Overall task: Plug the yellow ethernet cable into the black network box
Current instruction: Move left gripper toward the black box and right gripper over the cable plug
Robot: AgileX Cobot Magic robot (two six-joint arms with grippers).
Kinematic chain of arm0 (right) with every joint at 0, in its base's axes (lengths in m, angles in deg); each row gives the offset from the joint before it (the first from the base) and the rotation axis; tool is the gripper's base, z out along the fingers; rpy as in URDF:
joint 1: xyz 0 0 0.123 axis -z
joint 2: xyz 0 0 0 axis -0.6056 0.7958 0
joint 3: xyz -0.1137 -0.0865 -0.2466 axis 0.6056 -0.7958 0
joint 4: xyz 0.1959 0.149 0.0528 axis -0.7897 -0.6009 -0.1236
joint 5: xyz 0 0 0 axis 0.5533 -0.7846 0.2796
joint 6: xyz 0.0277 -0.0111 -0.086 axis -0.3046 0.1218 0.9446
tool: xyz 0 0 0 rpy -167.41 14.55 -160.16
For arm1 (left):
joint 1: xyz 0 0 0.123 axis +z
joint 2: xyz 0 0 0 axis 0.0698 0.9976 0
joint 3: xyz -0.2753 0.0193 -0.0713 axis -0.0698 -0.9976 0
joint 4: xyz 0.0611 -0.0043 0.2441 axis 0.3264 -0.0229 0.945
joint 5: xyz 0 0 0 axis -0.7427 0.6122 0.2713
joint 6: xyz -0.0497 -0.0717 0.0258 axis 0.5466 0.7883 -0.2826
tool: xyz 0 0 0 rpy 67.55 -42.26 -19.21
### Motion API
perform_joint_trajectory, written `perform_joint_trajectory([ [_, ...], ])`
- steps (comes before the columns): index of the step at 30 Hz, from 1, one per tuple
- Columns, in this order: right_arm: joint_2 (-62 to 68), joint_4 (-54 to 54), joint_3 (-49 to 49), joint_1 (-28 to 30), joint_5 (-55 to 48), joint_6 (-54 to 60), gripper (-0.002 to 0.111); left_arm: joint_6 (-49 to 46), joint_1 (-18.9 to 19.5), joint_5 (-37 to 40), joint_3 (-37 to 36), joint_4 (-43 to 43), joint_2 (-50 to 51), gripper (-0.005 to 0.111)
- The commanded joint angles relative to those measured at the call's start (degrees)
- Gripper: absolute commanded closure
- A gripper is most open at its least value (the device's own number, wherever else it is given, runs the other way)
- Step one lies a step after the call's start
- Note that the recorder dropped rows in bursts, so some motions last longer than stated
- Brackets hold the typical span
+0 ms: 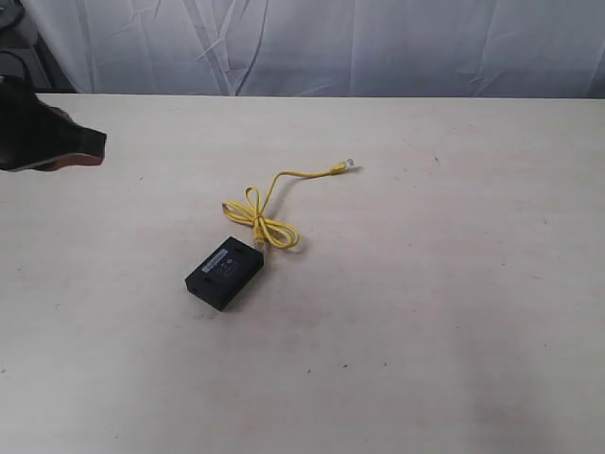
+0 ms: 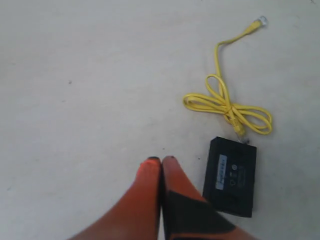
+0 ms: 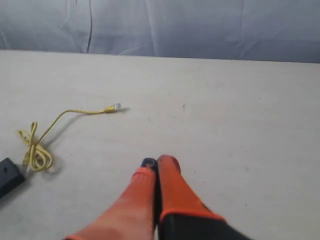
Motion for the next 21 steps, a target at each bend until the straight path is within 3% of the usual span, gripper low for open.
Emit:
perform_joint_trajectory([
  [1, 9.06, -0.34, 5.53, -3.31, -4.00, 2.71, 0.109, -6.51, -0.19, 2.74, 2.81, -6.81, 6.68, 0.107],
  [7, 21.47, 0.16, 13.80, -8.59, -6.24, 4.75, 0.109, -8.28, -0.19, 3.37, 4.73, -7.43, 13.85, 0.107],
  [12, 31.48, 3.34, 21.67, -12.74, -9.47, 4.76, 0.109, -12.96, -0.19, 4.07, 5.94, -13.32, 18.86, 0.107],
  [17, 41.61, 6.04, 30.86, -14.27, -15.88, 2.04, 0.109, -18.62, -0.19, 5.61, 6.44, -19.59, 22.01, 0.107],
  [21, 48.72, 7.11, 36.91, -14.27, -18.38, -0.04, 0.109, -18.76, -0.19, 7.09, 6.44, -19.85, 24.57, 0.107],
])
